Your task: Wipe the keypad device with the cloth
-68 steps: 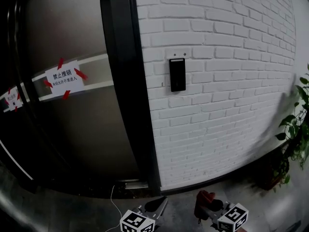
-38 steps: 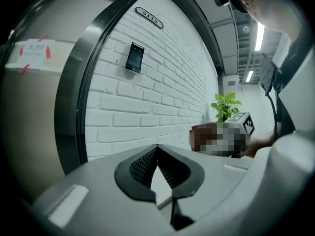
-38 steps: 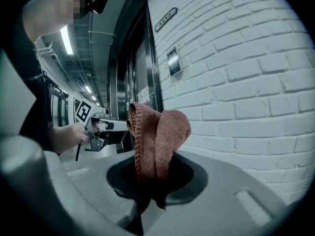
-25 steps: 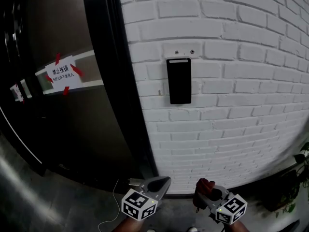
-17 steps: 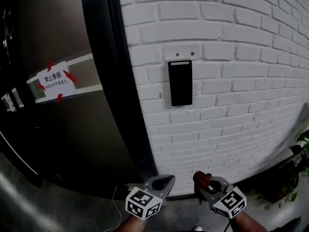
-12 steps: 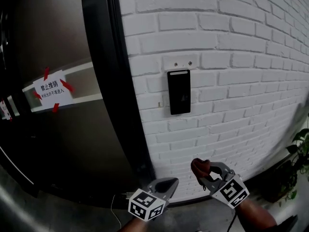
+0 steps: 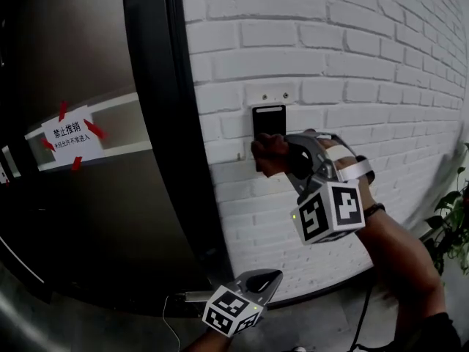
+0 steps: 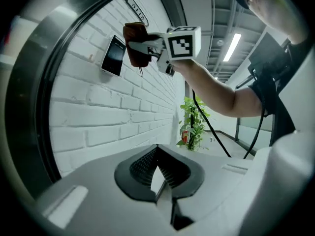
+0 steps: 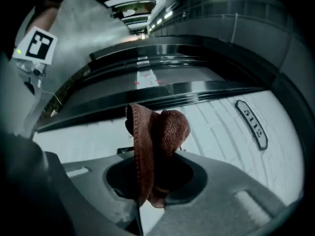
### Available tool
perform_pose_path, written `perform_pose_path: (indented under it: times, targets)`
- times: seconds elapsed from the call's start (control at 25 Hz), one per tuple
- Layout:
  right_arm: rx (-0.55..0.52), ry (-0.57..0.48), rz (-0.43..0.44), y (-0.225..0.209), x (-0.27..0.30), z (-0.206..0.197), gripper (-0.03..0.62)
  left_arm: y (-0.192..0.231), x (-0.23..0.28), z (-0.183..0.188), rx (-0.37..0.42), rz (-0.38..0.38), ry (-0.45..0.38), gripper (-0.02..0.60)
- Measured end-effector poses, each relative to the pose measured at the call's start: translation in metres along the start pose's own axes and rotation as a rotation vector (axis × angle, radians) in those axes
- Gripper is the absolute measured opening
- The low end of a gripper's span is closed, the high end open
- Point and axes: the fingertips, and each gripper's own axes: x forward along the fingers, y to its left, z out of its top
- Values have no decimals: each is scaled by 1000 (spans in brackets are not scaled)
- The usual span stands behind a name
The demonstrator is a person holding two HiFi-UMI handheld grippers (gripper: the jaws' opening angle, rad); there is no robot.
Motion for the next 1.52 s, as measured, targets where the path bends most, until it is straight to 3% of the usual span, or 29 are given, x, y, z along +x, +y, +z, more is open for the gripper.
perform_pose_path:
  times: [0.16,0.32,1.08,1.52]
  targets:
    - [-160,77,-118,-31,28,4,55,3,0,-1,-15,7,4,16]
    - [-210,97,-178,-42,42,13,55,9,-2,-4,-25,28,4,16]
    - [-204,111,-230,-22,58,-3,52,23,-13,-8,-25,66,15,16]
    - [-211,115,-188,12,54,-11,52,16,-12,-12,-55,51,32,17]
